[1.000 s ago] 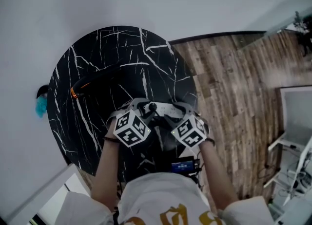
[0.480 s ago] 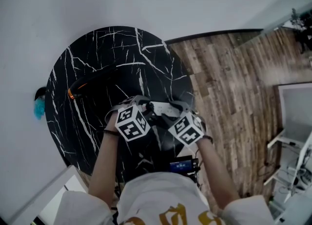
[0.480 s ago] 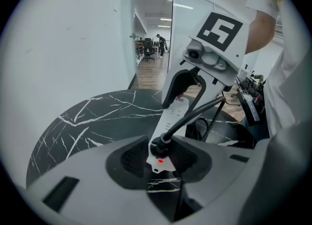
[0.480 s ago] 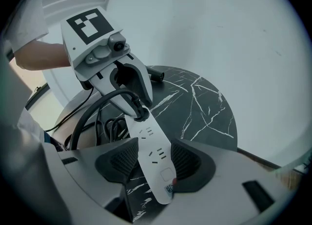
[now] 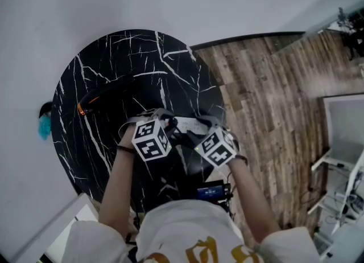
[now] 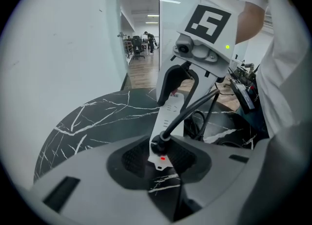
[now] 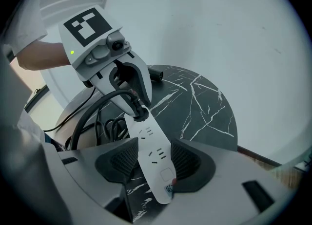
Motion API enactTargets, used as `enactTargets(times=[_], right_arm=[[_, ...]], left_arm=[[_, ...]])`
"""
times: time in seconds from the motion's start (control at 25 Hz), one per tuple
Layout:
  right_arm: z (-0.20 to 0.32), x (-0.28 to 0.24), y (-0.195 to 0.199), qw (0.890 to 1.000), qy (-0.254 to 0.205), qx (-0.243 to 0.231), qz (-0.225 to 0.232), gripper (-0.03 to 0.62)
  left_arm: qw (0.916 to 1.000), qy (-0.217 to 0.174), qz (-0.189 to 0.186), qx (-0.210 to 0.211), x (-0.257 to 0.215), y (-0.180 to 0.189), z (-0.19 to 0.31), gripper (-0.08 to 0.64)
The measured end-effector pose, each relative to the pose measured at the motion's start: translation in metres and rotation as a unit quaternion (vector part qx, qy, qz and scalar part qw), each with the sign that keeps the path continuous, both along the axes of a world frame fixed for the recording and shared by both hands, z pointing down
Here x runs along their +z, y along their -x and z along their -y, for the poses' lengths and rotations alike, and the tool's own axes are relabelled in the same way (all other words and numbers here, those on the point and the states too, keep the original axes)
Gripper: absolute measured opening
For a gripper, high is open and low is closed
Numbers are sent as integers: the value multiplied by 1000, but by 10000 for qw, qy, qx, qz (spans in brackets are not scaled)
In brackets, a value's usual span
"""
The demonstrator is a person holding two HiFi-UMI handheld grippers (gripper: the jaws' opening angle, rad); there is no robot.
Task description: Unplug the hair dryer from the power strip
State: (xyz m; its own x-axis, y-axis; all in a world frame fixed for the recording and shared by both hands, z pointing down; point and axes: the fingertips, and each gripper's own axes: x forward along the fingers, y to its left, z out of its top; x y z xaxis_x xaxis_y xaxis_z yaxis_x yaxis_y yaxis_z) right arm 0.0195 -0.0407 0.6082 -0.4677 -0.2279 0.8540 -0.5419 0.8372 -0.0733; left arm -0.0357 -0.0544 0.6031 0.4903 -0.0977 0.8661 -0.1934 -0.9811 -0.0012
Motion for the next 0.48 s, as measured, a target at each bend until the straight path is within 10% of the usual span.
enactTargets(times=[0.48], right_arm=[[2,0,0,9999,-12,87,-67,190]], left_arm=[[9995,-46,94,287,1,-4,-3,64]])
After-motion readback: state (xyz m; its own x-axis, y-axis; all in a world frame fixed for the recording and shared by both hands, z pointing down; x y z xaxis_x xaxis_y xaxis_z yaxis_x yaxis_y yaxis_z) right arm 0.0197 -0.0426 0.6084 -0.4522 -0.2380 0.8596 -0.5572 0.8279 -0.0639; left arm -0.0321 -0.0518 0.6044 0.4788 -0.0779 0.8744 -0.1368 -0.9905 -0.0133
